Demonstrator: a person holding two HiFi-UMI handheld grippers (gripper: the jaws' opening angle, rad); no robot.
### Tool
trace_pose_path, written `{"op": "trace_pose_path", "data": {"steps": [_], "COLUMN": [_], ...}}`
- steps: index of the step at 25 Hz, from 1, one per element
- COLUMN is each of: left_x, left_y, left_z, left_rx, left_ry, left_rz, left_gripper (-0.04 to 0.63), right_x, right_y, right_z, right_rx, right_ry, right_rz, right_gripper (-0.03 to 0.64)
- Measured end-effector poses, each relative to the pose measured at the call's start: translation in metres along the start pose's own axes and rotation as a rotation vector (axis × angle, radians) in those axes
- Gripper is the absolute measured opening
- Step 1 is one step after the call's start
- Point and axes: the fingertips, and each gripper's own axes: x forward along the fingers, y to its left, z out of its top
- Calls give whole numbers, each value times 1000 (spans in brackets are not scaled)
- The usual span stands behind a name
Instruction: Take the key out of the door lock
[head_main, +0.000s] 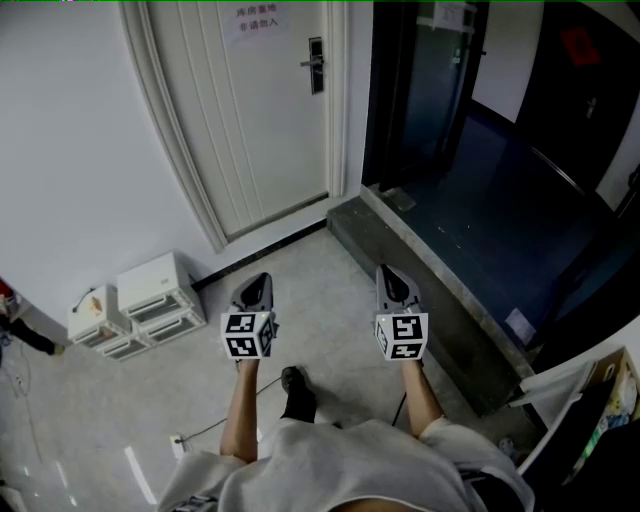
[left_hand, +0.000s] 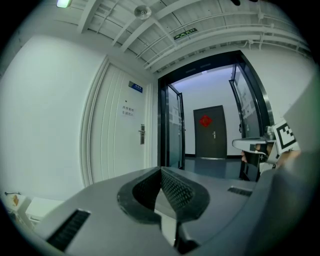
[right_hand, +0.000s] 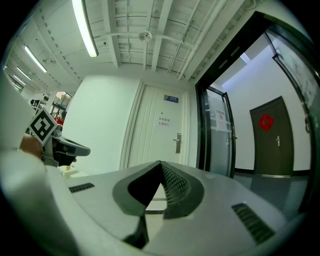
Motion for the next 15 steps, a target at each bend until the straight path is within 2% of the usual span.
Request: {"op": "trace_pose_path", "data": {"steps": [10,15], "left_x": [55,103], "left_y": [30,60], "left_z": [-11,-8], "left_rx": [-11,-16], "left_ry": [16,7], "left_rz": [-17,-39], "left_gripper": [18,18], "right_x": [54,108], "right_y": [-4,-6], "right_z": [-21,-23], "right_rx": [-13,-32], "right_ry": [37,41], "right_rz": [-4,-16], "right_gripper": [23,23]}}
